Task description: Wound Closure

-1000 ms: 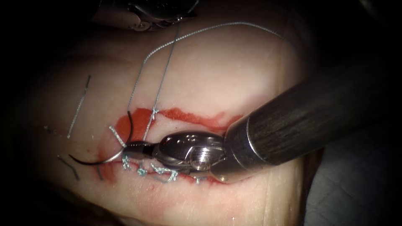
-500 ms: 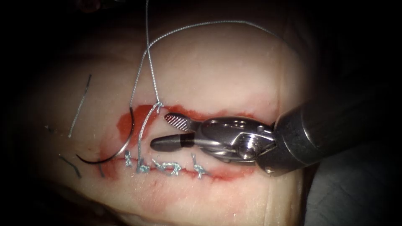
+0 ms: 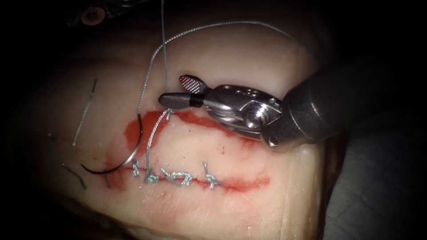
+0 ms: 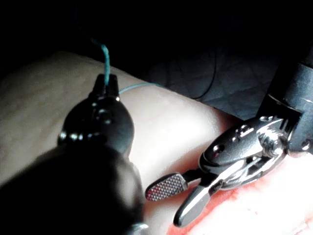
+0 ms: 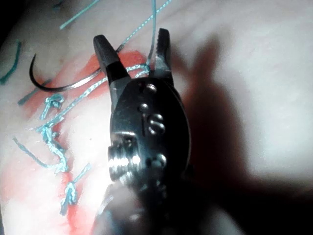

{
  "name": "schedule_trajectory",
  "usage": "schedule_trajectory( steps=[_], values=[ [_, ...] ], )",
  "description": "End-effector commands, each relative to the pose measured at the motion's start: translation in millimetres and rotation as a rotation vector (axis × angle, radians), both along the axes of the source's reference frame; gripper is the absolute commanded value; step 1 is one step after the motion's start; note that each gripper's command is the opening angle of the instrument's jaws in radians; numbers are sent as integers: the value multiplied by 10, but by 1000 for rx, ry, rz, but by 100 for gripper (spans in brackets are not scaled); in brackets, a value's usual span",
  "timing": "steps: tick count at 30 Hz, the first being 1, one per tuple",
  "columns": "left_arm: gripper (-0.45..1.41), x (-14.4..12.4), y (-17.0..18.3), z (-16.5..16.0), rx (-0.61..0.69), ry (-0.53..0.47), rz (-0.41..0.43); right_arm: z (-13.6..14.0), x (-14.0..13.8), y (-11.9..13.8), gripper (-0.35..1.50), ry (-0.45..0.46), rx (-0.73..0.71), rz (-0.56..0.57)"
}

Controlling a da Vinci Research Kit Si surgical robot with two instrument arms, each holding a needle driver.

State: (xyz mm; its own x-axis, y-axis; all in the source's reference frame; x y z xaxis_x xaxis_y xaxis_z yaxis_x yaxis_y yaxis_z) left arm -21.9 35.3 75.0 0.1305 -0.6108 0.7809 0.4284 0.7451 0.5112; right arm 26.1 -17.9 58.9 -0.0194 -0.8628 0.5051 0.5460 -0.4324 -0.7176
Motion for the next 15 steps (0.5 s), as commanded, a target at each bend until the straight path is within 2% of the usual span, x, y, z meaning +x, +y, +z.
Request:
schedule_trajectory(
  steps=[1,7,15],
  values=[
    [-45,-5,5,4,-1,-2,0,18,14,2,131,12,7,4],
    [-45,-9,3,1,-1,-14,6,40,18,-2,131,19,27,36],
    [-45,-14,1,-2,-2,-21,13,49,33,-3,123,32,48,42]
  ],
)
